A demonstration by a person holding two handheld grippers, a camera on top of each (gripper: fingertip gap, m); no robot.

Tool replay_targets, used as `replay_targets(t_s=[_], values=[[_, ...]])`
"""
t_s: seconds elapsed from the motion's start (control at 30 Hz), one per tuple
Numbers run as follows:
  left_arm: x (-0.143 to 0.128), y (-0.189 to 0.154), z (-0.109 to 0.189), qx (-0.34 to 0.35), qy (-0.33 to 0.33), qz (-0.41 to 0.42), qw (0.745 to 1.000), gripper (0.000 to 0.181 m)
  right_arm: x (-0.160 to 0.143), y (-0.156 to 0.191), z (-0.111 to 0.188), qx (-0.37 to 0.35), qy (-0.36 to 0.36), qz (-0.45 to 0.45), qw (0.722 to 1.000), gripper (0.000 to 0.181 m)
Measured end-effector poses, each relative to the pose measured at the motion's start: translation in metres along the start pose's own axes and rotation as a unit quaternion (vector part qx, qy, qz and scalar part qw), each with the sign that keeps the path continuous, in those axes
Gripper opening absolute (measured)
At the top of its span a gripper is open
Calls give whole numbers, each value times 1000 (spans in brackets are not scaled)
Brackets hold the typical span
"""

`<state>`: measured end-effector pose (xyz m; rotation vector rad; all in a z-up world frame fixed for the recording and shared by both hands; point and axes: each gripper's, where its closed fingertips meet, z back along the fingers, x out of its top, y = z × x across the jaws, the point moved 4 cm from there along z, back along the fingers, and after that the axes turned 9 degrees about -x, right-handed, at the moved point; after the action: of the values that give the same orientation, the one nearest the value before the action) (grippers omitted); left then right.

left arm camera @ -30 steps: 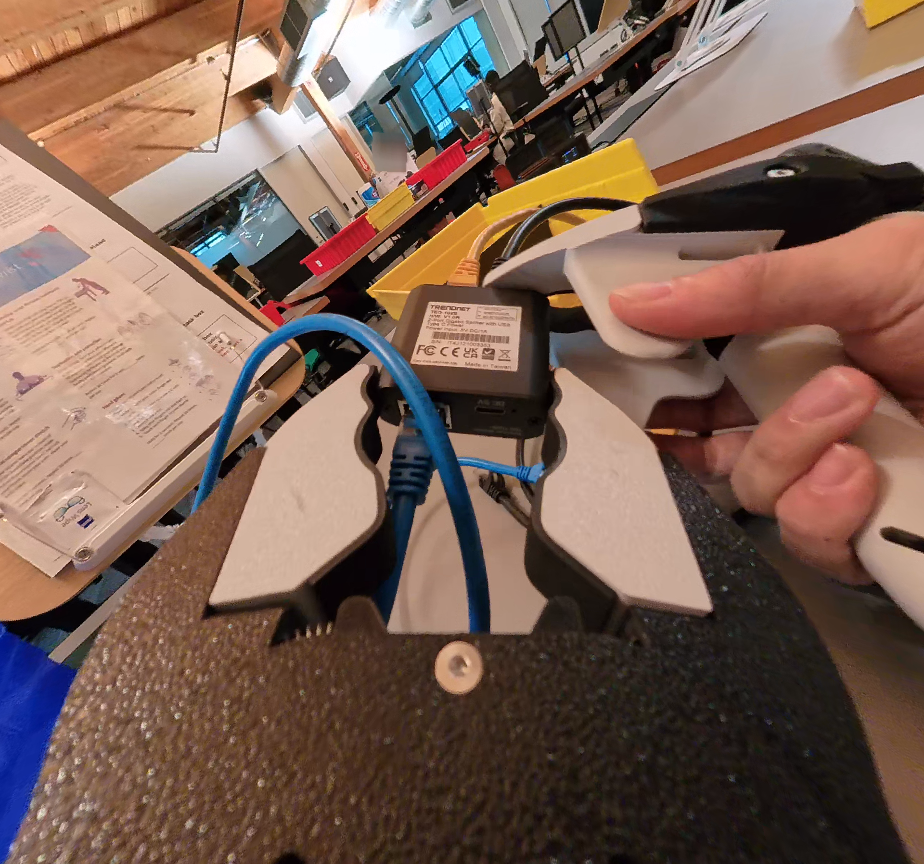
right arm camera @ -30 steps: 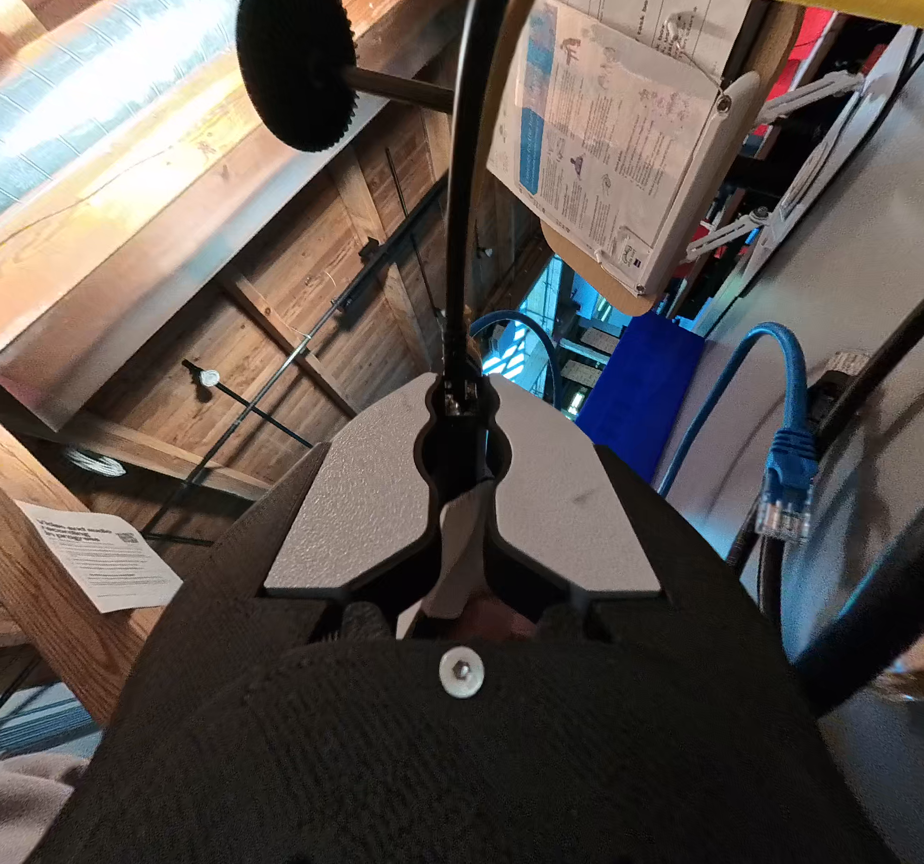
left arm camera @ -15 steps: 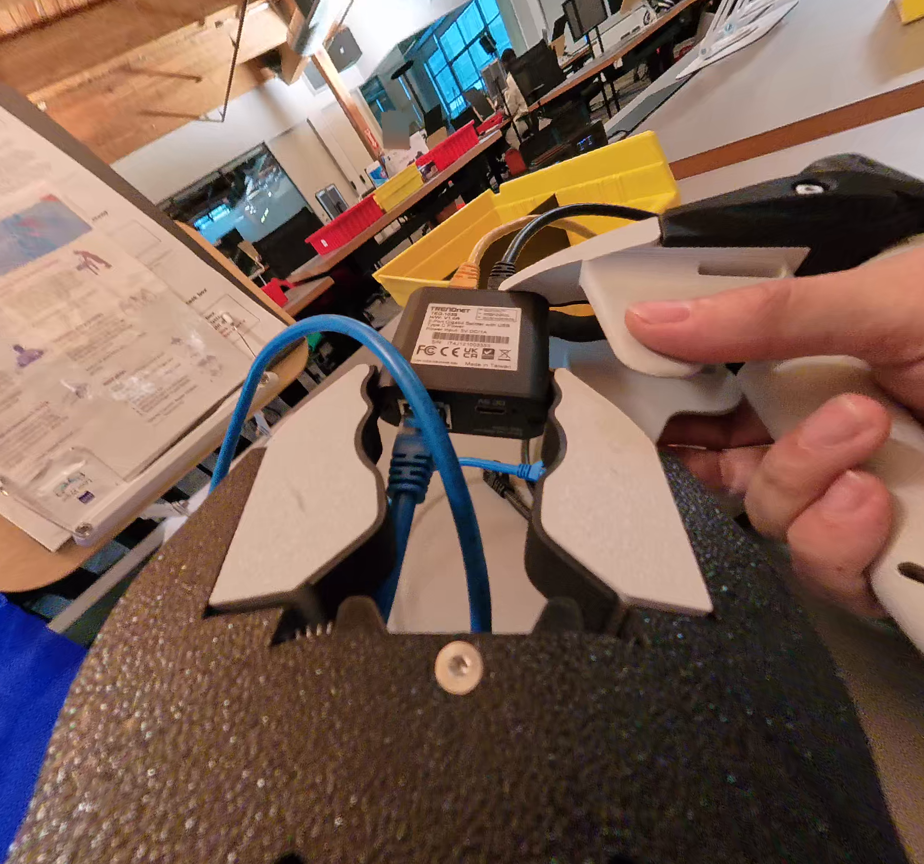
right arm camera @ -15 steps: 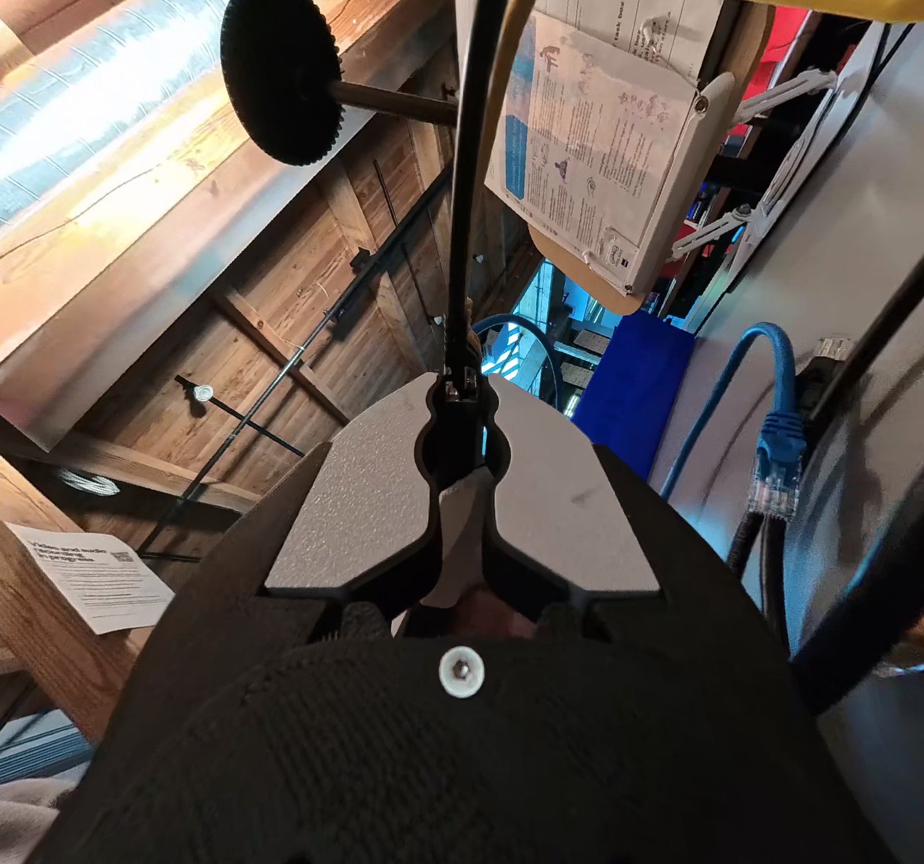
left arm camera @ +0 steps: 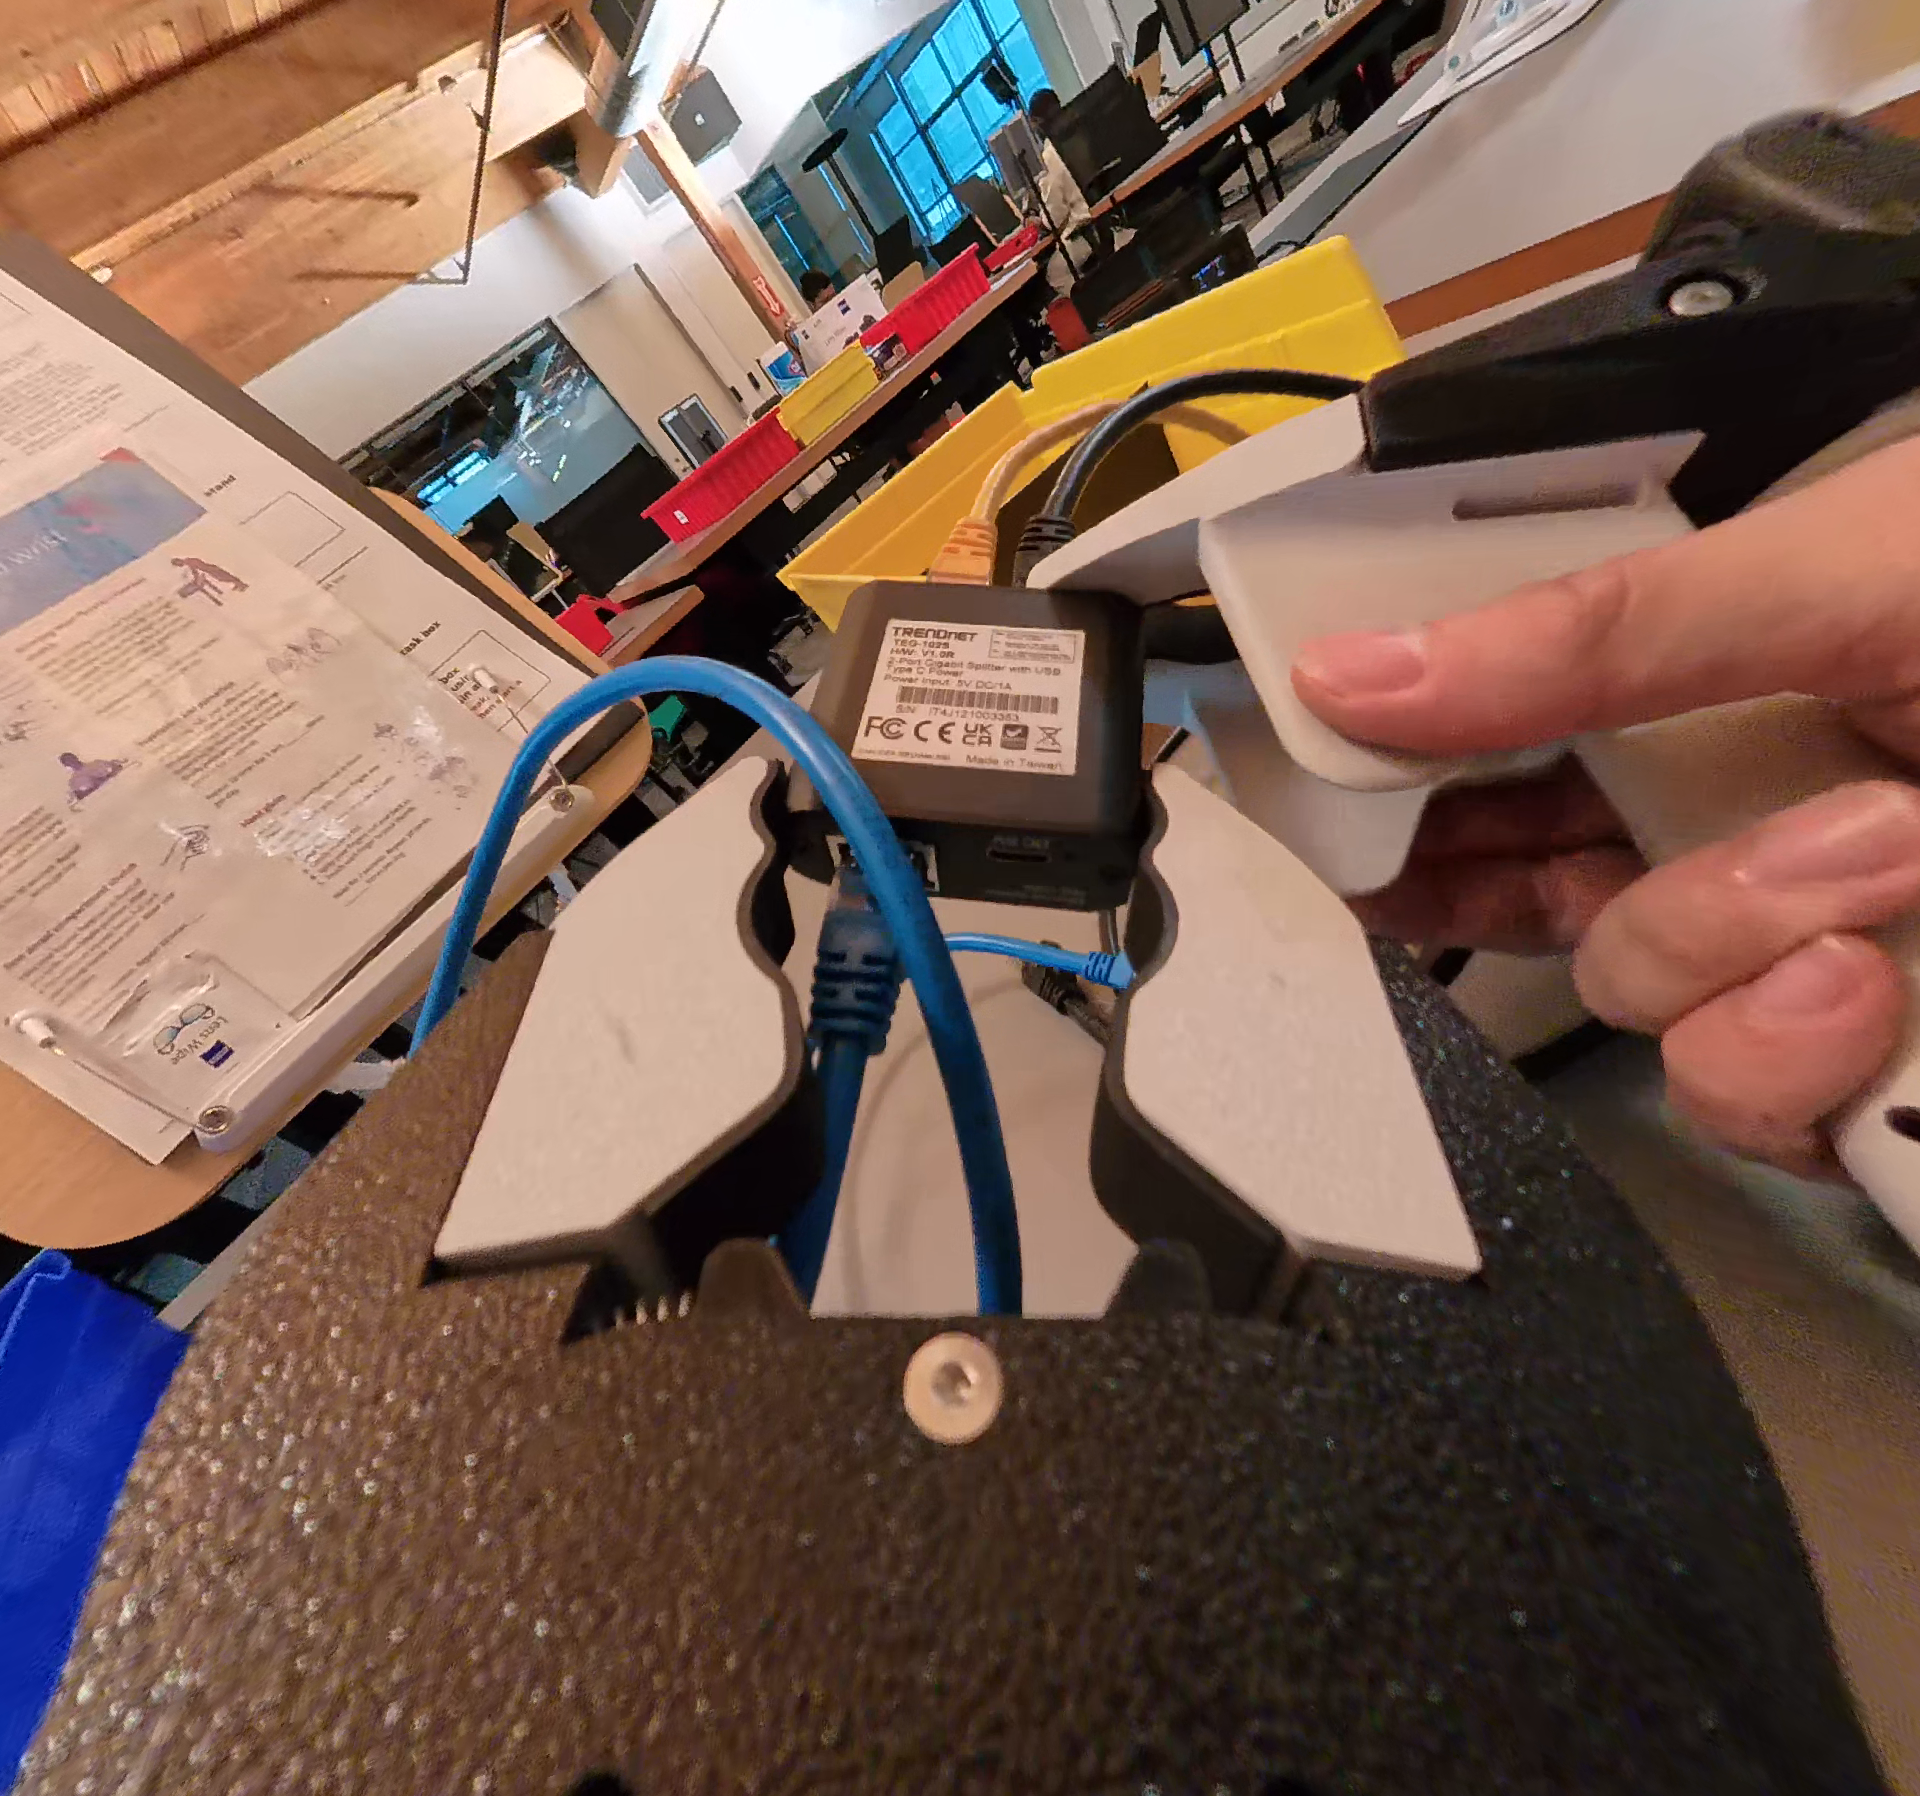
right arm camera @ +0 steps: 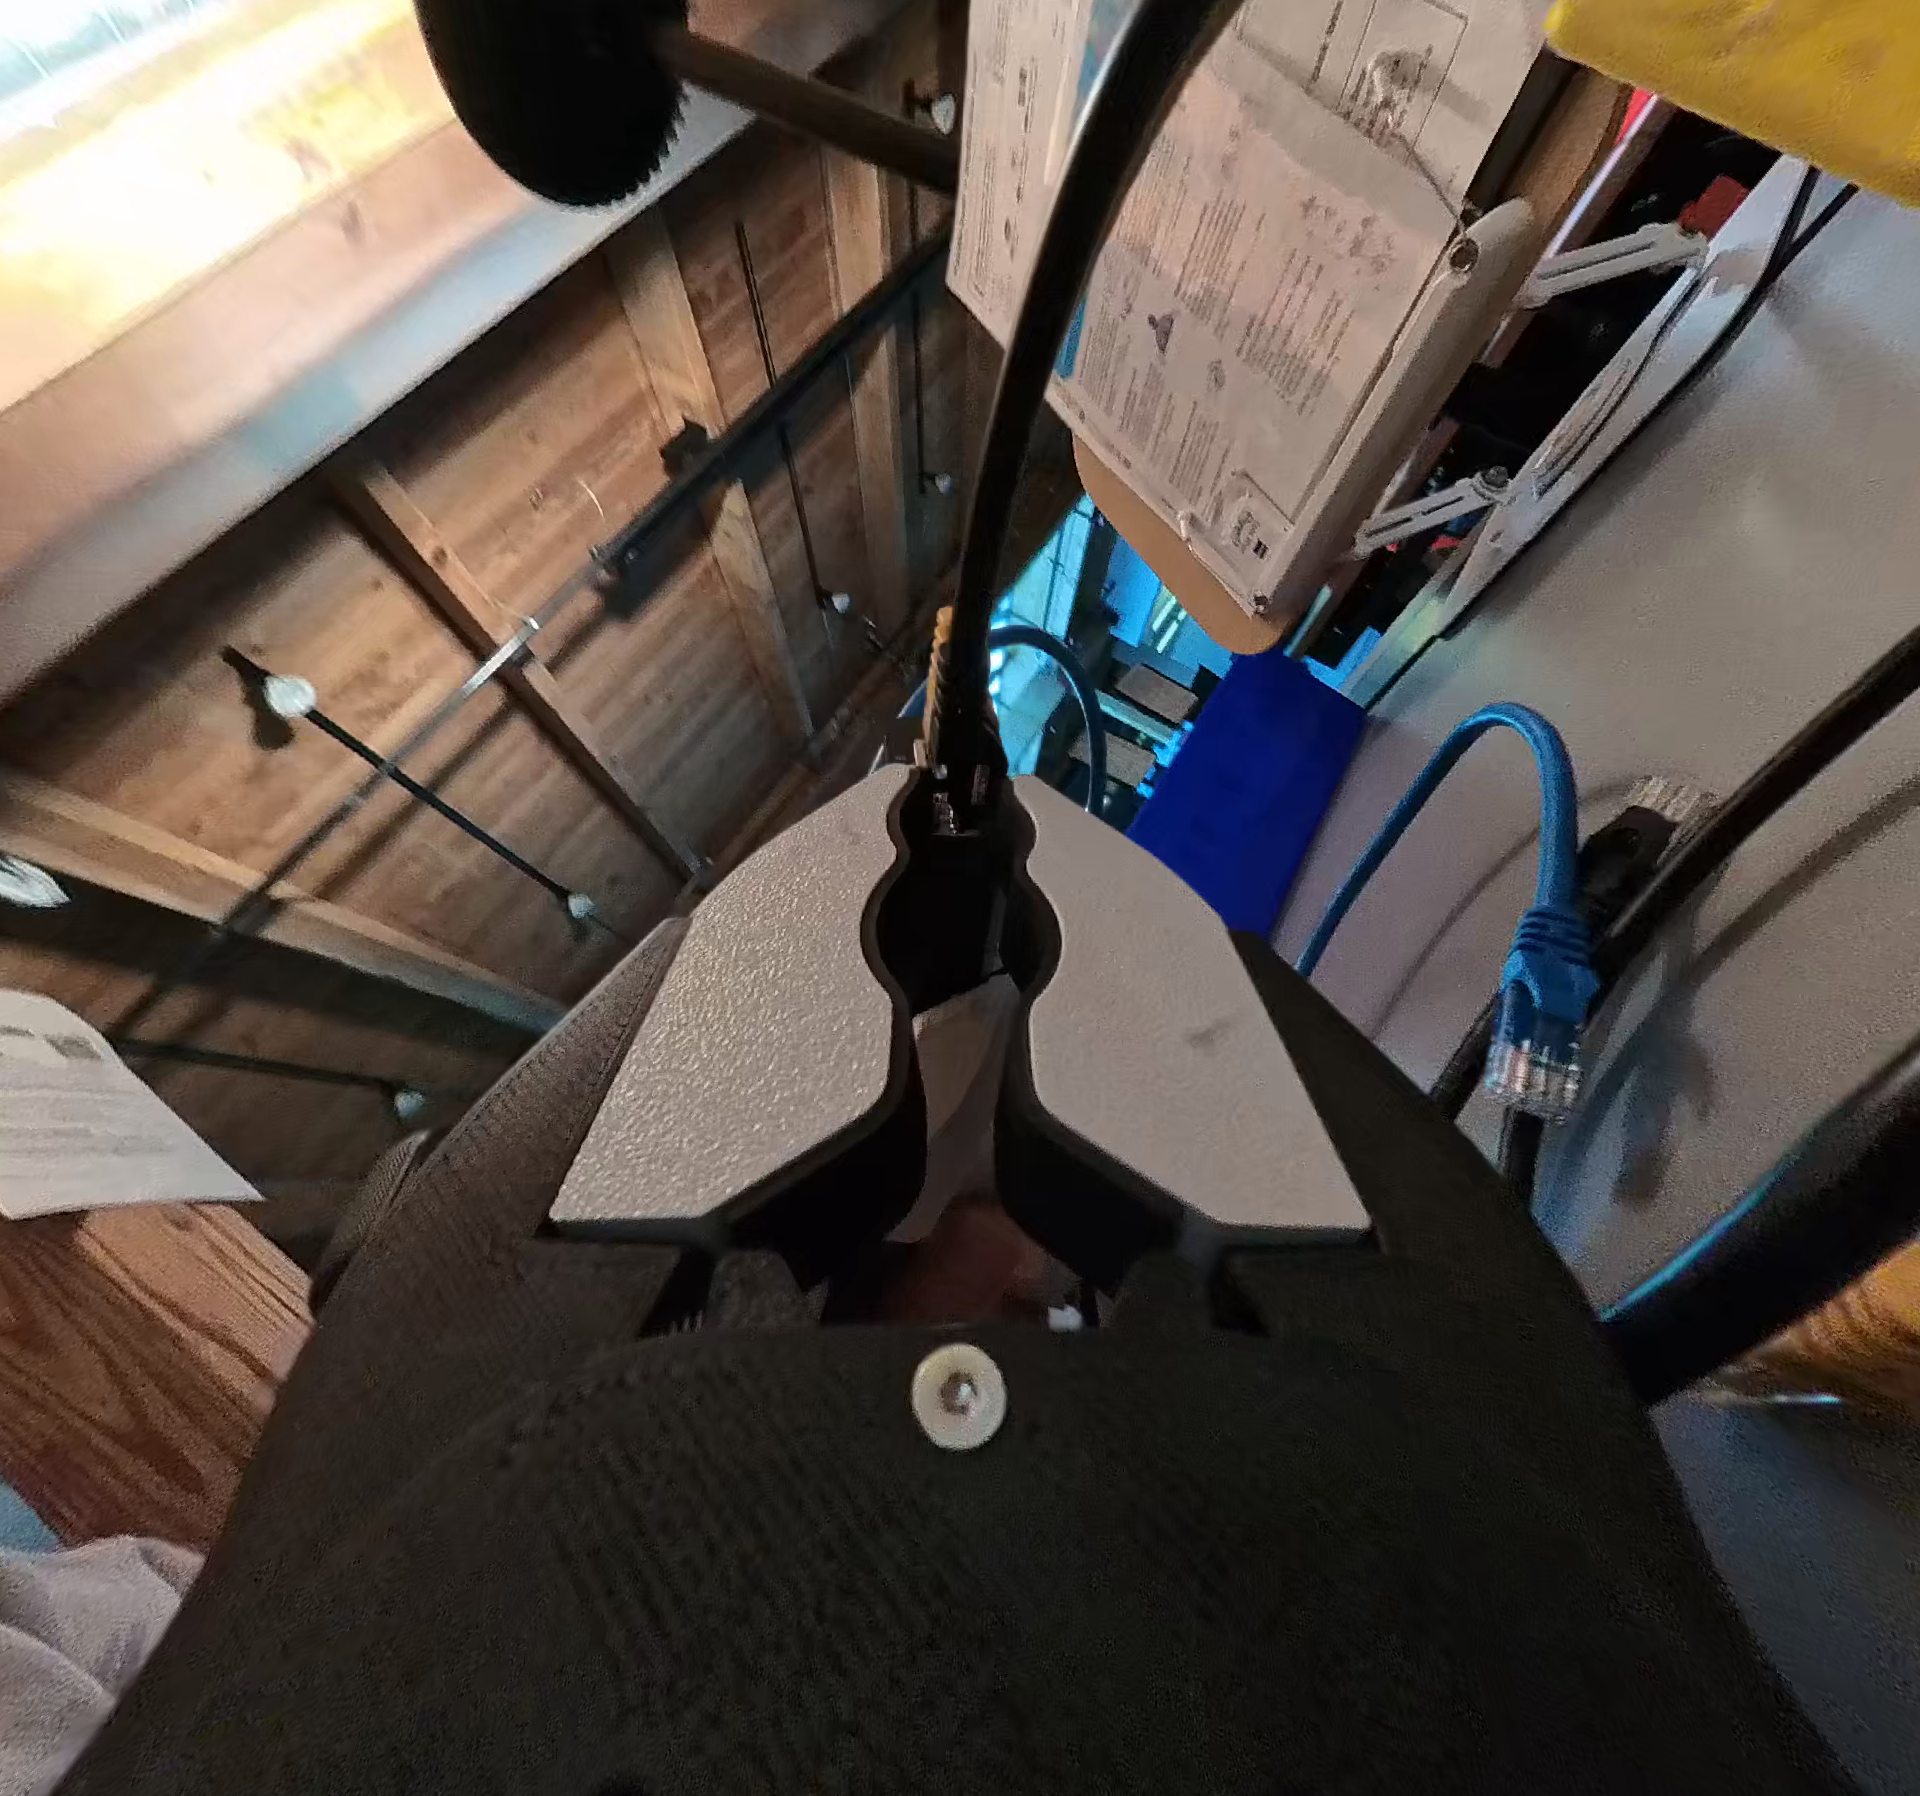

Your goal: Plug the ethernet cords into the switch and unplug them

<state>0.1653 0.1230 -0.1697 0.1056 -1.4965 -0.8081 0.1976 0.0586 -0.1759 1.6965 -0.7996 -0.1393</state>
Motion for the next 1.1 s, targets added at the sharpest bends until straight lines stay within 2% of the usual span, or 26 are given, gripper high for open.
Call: replay_targets(t_s=[0.17, 0.47, 0.57, 0.7, 0.8, 0.87, 0.97, 1.03, 1.1], values=[[-6, -3, 0, 10, 11, 8, 1000, 62, -2, -2, 2, 1, 20, 46, 999, 10], [-6, -5, 1, 18, -3, 25, 1000, 62, -1, -2, 2, 19, 43, 70, 996, 10], [-3, -6, 1, 30, -1, 7, 1000, 62, 1, -2, 3, 26, 42, 70, 996, 10], [-3, -5, 1, 24, -9, 30, 999, 62, 2, 0, 2, 20, 52, 96, 994, 11], [-16, -1, 8, 41, 4, 70, 997, 62, 38, -1, 12, 18, -9, 92, 996, 8], [-23, 4, 13, 47, 1, 101, 994, 62, 39, 4, 14, 15, 31, 158, 987, 9], [-21, 20, 18, 62, -9, 106, 992, 62, 32, 24, 9, 22, 71, 218, 973, 8], [-20, 34, 25, 80, -9, 98, 992, 62, 23, 36, 6, 12, 138, 291, 947, 9], [-21, 49, 34, 99, -6, 89, 991, 62, 21, 55, 8, 29, 163, 331, 929, 9]])
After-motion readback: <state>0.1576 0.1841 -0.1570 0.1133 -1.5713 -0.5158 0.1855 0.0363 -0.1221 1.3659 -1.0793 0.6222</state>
